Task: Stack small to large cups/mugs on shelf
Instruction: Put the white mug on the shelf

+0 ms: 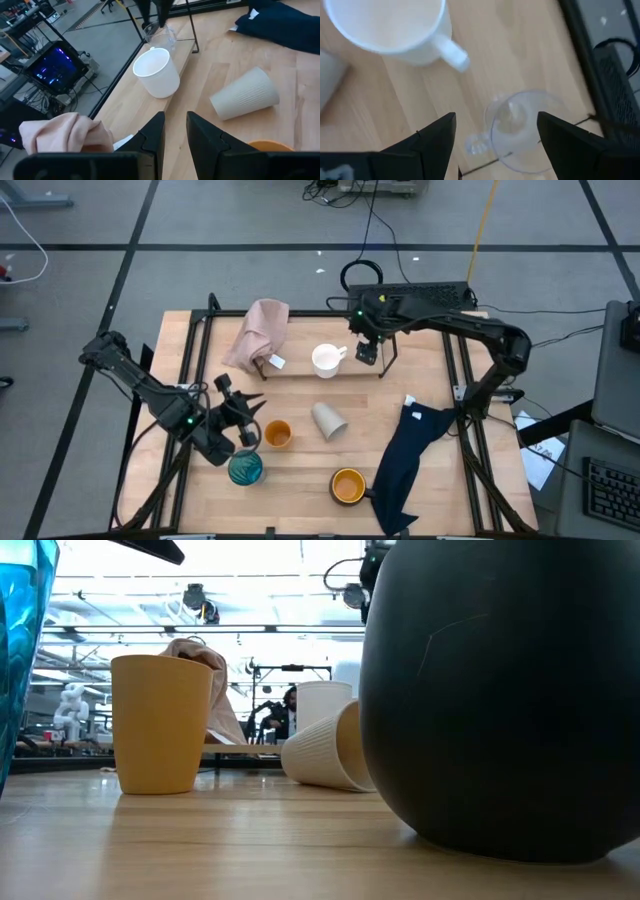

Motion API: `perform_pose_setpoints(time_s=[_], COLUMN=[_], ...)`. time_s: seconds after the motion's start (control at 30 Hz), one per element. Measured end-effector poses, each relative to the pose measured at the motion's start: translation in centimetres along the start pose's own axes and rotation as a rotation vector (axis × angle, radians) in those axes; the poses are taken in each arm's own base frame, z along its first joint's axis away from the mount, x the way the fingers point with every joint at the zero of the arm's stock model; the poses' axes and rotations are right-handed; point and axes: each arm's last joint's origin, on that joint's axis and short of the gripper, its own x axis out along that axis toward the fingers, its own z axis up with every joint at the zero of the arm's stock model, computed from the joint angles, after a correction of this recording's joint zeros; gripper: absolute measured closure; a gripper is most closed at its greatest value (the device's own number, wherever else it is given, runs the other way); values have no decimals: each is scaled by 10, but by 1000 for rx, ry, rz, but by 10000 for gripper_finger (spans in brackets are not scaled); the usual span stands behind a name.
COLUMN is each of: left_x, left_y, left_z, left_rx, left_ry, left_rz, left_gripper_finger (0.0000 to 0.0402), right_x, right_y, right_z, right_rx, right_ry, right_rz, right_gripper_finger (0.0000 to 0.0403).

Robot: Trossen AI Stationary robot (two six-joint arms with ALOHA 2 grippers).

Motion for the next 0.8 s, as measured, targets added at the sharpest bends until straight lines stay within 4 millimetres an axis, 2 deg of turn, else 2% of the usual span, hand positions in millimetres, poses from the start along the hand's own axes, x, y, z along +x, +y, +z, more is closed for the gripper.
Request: perform_pose_setpoints(time_s=[0.17,0.8], left_x=[1,1], left_y=[0,0], left_z=[0,0], left_rx=[1,0], left_ry=[5,6], left_rz=[-2,-4], left_gripper_finger=[321,321], right_x=[9,16], right_y=[0,-5], right_z=[-1,-3], right_rx=[-5,-1], right_ry=[43,32], right_rz=[4,22], right_gripper_finger=[135,135])
